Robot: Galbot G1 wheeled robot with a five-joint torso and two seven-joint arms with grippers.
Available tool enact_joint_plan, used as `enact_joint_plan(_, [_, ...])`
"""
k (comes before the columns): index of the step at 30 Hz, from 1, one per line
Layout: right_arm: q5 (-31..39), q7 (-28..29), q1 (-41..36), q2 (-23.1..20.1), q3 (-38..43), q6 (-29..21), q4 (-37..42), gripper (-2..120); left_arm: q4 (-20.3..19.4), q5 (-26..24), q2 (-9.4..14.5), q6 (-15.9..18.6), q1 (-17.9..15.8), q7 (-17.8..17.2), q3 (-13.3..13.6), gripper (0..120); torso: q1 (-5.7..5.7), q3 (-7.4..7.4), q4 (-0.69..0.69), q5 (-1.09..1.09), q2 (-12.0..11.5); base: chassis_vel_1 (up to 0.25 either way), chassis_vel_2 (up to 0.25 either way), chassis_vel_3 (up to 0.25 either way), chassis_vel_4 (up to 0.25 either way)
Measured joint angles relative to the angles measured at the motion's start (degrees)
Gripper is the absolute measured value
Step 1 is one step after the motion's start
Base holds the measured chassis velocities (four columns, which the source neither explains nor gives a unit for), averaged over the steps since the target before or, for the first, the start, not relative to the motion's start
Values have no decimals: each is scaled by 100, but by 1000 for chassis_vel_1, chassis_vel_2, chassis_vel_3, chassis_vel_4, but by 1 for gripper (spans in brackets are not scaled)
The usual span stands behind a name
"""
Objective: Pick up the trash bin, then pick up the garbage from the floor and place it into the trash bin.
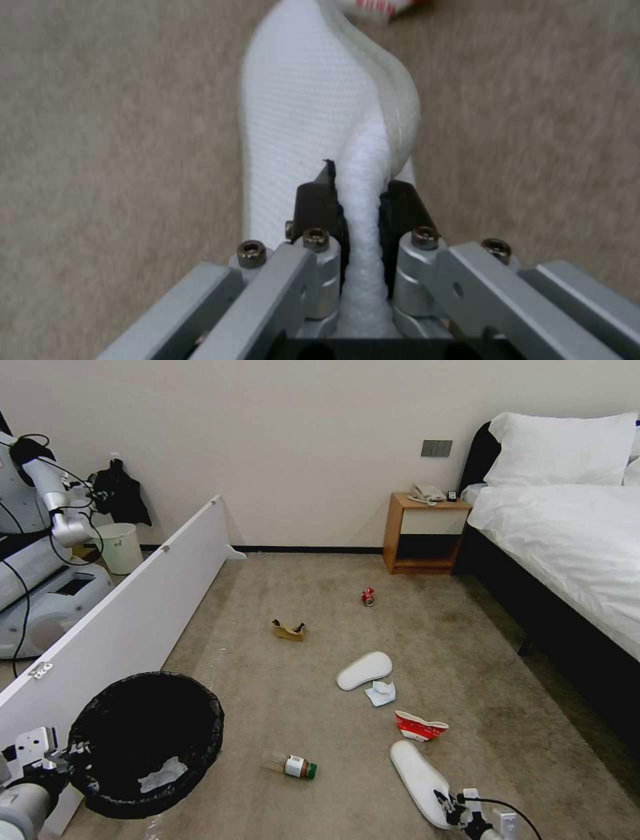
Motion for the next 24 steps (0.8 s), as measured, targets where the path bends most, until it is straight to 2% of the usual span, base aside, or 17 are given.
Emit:
enact_joint_plan(11, [197,-36,-131,-235,186,484,766,5,7,11,38,0,-12,1,6,2,0,0,0,3,0,0,0,0,0])
enact_joint_plan(14, [660,-97,-313,-747,318,635,1663,5,55,15,43,0,-13,0,53,2,0,0,-1,-1,0,0,0,0,0])
enact_joint_plan(17, [857,-172,-356,-936,350,659,1972,5,55,33,26,0,9,2,92,2,0,0,-2,-1,0,0,0,0,0])
enact_joint_plan(18, [1070,-269,-386,-1132,375,660,2328,5,42,70,-4,0,43,6,149,2,0,0,-2,0,0,0,0,0,0])
enact_joint_plan(20, [1492,-470,-396,-1473,390,609,2970,5,13,136,-34,0,83,14,214,2,0,0,3,-1,0,0,0,0,0])
enact_joint_plan(21, [1492,-470,-396,-1473,390,609,2970,5,13,136,-34,0,83,14,214,2,0,0,3,-1,0,0,0,0,0])
enact_joint_plan(22, [1812,-598,-372,-1740,364,506,3395,5,-9,169,-38,0,90,15,236,2,0,0,1,0,0,0,0,0,0])
enact_joint_plan(23, [1812,-598,-372,-1740,364,506,3395,5,-9,169,-38,0,90,15,236,2,0,0,1,0,0,0,0,0,0])
enact_joint_plan(24, [2069,-682,-305,-1980,316,394,3704,5,-34,190,-37,0,90,17,252,2,0,0,1,2,0,0,0,0,0])
